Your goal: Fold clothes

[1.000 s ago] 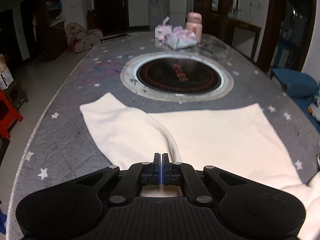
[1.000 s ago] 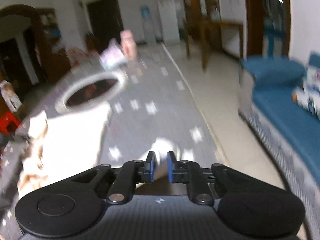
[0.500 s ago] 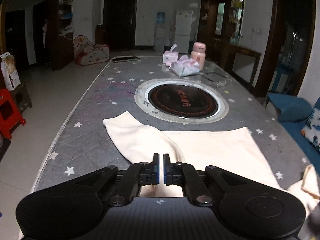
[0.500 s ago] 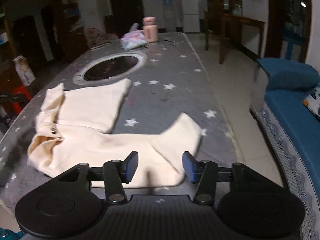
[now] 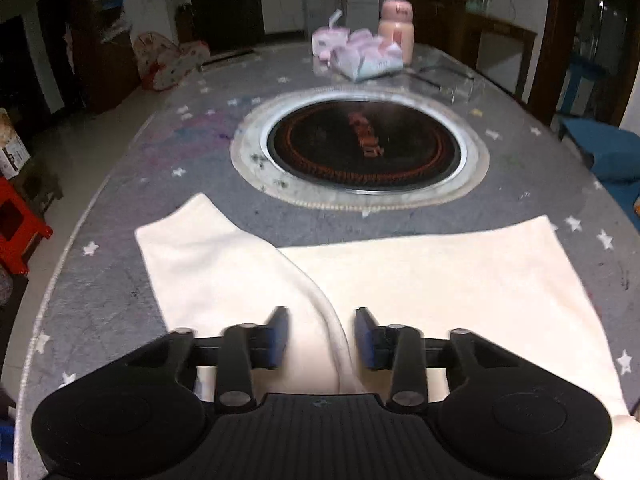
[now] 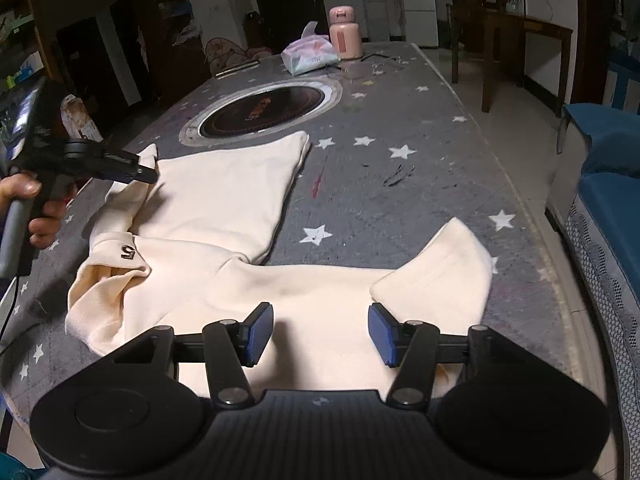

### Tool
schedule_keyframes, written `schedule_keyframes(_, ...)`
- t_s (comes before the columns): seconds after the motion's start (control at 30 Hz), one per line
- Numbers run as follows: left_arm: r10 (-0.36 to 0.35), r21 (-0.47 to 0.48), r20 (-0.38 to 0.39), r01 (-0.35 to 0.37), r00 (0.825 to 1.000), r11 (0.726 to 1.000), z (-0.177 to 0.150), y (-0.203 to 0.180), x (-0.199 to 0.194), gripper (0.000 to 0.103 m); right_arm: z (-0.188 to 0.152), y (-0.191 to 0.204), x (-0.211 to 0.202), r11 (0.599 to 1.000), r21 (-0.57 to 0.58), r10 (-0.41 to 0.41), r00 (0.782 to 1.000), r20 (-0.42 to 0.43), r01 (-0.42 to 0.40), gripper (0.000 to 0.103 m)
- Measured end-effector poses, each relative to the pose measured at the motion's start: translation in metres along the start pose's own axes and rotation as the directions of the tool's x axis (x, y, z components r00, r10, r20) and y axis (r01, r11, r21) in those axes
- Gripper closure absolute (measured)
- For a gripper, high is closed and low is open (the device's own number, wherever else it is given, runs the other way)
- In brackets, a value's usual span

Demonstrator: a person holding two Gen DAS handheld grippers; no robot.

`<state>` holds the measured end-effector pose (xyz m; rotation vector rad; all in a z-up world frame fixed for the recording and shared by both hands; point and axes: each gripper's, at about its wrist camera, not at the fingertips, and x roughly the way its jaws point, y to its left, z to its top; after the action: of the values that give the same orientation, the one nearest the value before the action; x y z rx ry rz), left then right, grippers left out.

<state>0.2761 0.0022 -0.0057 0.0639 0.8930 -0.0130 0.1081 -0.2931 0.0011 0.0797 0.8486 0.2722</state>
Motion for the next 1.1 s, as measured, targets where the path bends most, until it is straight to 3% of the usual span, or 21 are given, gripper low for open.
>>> schedule_keyframes(0.07, -0.010, -0.013, 0.008, 0.010, 1.000, 1.000, -0.002, 0.005, -0.002, 0.099, -0.001, -0.001, 0.003, 1.000, 0.001, 0.001, 1.000, -0.006, -0.001, 0.050)
schedule_keyframes(0.3, -0.013, -0.117, 0.153, 0.031, 0.988, 0.993, -0.019, 0.043, -0.073, 0.100, -0.003, 0.000, 0.005, 1.000, -0.010, -0.004, 1.000, -0.003, 0.004, 0.047)
schedule_keyframes(0.5, 0.023, -0.219, 0.261, 0.036, 0.965, 0.975, -0.082, 0.087, -0.157, 0.100, -0.003, 0.004, 0.007, 0.999, -0.049, -0.022, 1.000, -0.005, 0.021, 0.045)
schedule_keyframes(0.7, 0.104, -0.252, 0.138, -0.066, 0.985, 0.965, -0.162, 0.113, -0.180, 0.098, -0.003, 0.008, 0.004, 0.994, -0.099, -0.042, 0.999, -0.013, 0.041, 0.045)
schedule_keyframes(0.8, 0.156, -0.273, 0.061, -0.134, 0.986, 0.953, -0.178, 0.123, -0.173, 0.096, -0.003, 0.015, -0.006, 0.990, -0.134, -0.037, 0.999, 0.001, 0.037, 0.045)
schedule_keyframes(0.87, 0.188, -0.249, 0.062, -0.167, 0.980, 0.954, -0.179, 0.121, -0.176, 0.094, -0.003, 0.025, -0.017, 0.985, -0.170, -0.008, 1.000, 0.019, 0.011, 0.045)
schedule_keyframes(1.03, 0.089, -0.104, 0.189, -0.071, 0.978, 0.992, -0.171, 0.091, -0.203, 0.087, -0.010, 0.062, -0.042, 0.944, -0.306, 0.136, 0.991, 0.012, -0.126, 0.046)
schedule_keyframes(1.1, -0.025, -0.029, 0.194, 0.031, 0.981, 0.999, -0.173, 0.076, -0.207, 0.085, -0.016, 0.078, -0.045, 0.912, -0.369, 0.182, 0.983, -0.017, -0.176, 0.048)
